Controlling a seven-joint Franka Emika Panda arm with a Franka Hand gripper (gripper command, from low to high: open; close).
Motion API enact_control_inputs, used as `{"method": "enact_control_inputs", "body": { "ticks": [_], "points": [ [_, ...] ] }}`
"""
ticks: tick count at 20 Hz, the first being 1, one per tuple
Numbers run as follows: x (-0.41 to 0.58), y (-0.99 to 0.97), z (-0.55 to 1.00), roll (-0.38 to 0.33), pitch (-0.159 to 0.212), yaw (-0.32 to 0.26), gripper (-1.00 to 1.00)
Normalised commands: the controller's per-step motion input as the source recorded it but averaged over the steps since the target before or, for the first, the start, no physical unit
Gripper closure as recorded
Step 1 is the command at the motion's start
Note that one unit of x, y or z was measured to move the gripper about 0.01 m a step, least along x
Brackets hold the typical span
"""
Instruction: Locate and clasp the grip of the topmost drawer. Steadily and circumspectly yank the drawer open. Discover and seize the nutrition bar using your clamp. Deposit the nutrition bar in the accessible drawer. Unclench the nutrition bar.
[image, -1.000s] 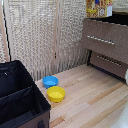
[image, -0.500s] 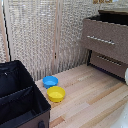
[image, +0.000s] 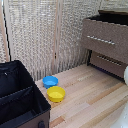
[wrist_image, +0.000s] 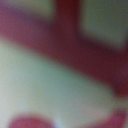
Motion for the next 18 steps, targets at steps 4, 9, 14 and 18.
{"method": "enact_control_inputs", "body": {
  "ticks": [4,9,14,18],
  "points": [
    [0.000,-0.73,-0.37,0.034,0.021,0.121,1.00],
    [0.002,-0.47,-0.65,0.069,-0.036,0.087,1.00],
    [0.011,-0.17,-0.76,0.162,-0.080,0.074,1.00],
    [-0.031,-0.01,-0.41,0.139,-0.058,0.010,1.00]
  ]
}}
